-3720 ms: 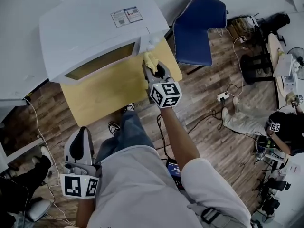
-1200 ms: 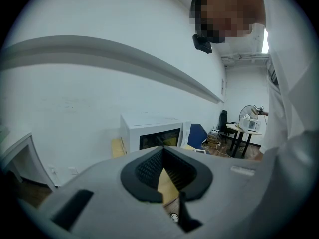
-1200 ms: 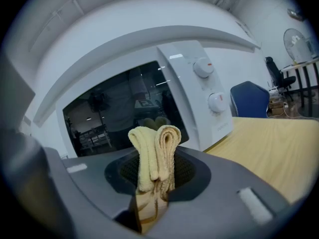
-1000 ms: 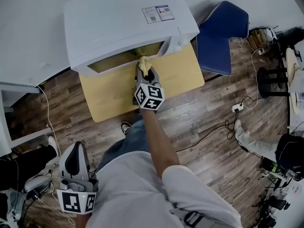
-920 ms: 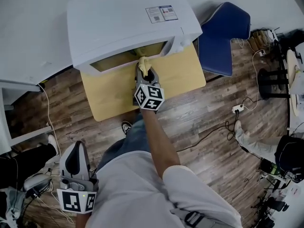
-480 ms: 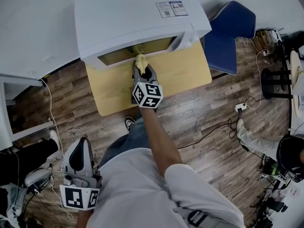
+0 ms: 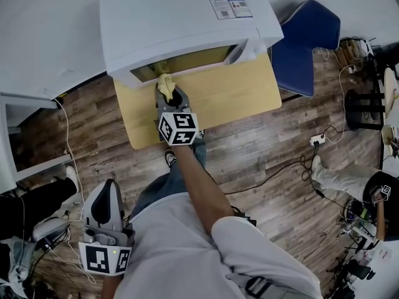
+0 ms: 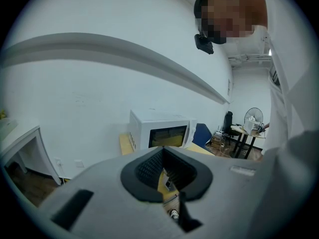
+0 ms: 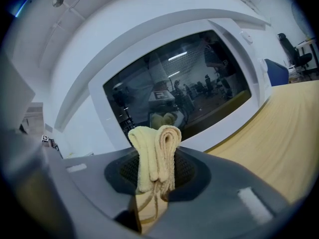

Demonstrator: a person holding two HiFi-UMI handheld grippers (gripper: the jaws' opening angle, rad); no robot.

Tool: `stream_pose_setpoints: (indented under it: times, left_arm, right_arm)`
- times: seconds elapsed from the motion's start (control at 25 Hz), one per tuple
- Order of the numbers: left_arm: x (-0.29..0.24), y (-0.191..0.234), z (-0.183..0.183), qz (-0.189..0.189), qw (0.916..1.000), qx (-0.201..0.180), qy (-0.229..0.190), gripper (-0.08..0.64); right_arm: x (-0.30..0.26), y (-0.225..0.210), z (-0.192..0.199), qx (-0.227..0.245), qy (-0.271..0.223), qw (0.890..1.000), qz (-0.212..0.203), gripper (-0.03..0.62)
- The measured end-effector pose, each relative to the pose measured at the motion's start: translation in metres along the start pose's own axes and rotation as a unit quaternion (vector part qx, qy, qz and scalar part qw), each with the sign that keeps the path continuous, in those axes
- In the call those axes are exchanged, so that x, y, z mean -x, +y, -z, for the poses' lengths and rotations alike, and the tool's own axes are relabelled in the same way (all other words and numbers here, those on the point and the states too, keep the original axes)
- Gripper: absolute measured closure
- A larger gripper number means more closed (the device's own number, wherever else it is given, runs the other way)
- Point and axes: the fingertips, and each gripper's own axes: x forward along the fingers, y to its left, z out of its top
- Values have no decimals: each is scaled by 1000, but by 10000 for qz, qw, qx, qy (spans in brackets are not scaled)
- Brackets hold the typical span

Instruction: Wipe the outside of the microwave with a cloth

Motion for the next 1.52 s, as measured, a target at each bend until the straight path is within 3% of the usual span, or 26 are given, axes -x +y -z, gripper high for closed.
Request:
stream_pose_setpoints:
  times: [0.44,0.92,1.28,1.52]
  left_arm:
    - [4,-1,1,-170,9998,50,-6,565]
    - [10,-8,3,-287,9995,124,-40,565]
    - [11,-15,2,-304,9992,202,-129,565]
    - [9,-15,7,-309,9989,324,-115,566]
  right_arm:
    - [-9,35,19,-84,307,9987,-410,477]
    - [-14,56,35,-611,621,9946,-567,477]
    - [5,108,55,-543,1284,9746,-1752,472]
    - [35,107,29,-359,1304,9699,-2024,474]
